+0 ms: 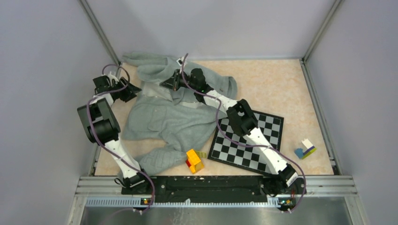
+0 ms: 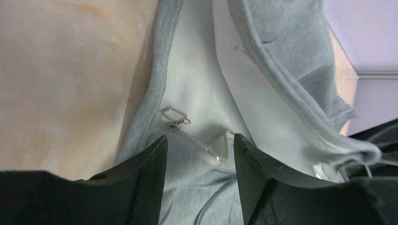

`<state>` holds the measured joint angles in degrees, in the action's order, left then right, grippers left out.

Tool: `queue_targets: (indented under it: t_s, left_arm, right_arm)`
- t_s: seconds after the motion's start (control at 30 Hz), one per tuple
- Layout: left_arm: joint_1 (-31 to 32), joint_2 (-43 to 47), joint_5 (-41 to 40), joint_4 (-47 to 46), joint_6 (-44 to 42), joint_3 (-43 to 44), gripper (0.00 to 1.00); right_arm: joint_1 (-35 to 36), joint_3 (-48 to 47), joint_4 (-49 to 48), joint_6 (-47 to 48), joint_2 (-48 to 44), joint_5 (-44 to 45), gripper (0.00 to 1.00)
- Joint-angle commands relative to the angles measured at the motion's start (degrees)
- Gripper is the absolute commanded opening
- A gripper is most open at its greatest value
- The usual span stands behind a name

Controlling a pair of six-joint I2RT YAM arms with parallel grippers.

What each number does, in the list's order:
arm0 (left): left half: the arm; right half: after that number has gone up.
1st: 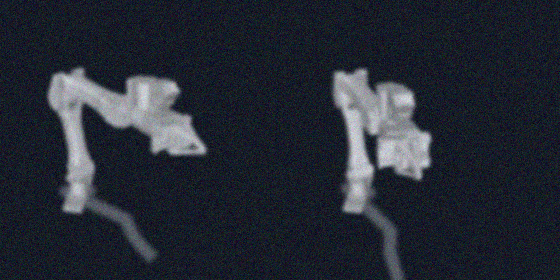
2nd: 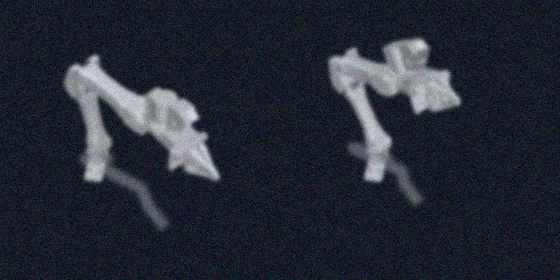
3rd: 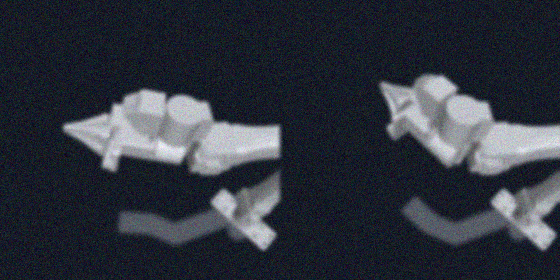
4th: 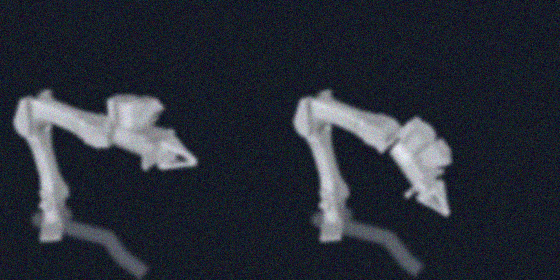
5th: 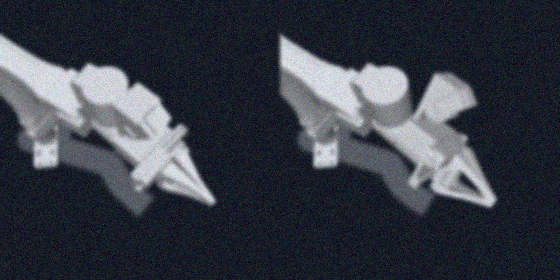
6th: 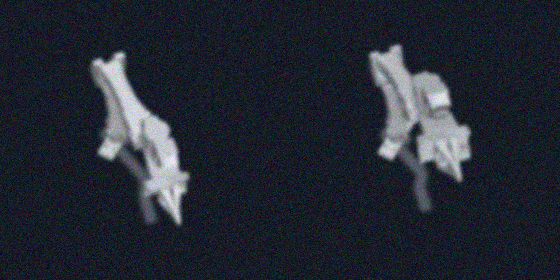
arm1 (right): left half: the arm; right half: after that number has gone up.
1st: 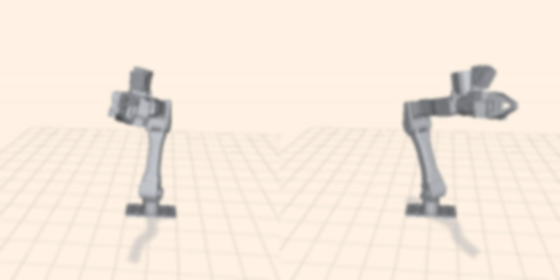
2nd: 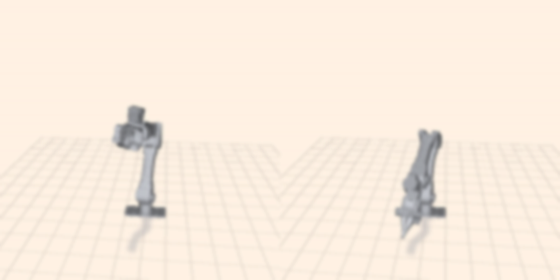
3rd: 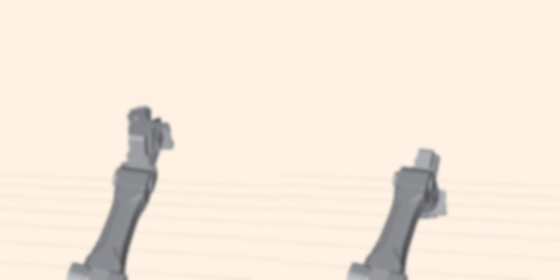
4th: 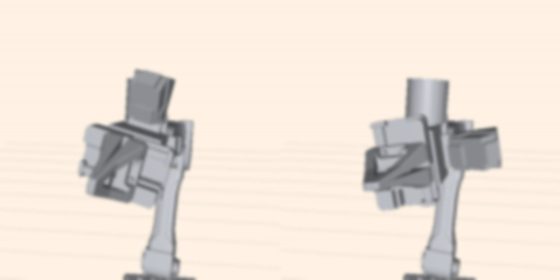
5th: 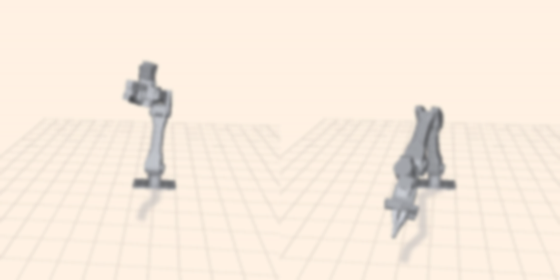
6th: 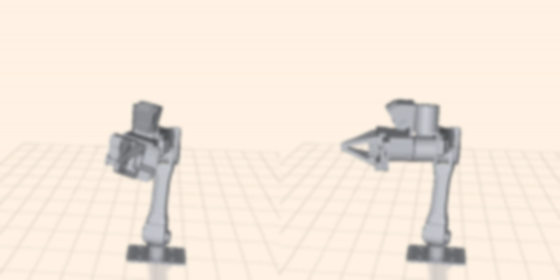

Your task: Zip up the jacket

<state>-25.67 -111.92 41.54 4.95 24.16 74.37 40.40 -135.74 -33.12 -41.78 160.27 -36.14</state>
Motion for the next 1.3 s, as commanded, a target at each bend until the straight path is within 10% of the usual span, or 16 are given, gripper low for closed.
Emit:
queue_targets:
  t_s: [0.0,0.17,0.53,0.73,0.9,1.27]
  left_arm:
    - [4.3,-5.1,-0.7,2.3,-1.8,4.7,0.58]
    - [8.9,0.3,-2.5,1.4,0.8,-3.4,0.39]
    - [11.3,25.1,-7.1,3.4,2.1,-29.4,0.36]
    - [6.0,27.6,-12.5,7.2,-2.4,-20.3,0.76]
    - [5.4,18.1,-19.1,8.0,-6.1,-8.9,0.88]
    - [13.3,4.1,-28.3,10.9,-13.3,5.2,0.83]
  right_arm:
    - [0.2,0.5,-2.0,0.4,-5.6,-0.8,0.00]
    - [-0.1,4.1,-3.4,0.6,-7.6,-1.1,0.00]
    - [-0.8,5.3,-4.9,-0.3,-8.1,-2.5,0.00]
    - [-1.3,6.6,-5.8,-0.9,-8.4,-2.7,0.00]
    - [-1.4,7.0,-6.7,-1.5,-8.3,-2.8,0.00]
    - [-1.4,8.8,-3.6,1.9,-11.2,-3.0,0.00]
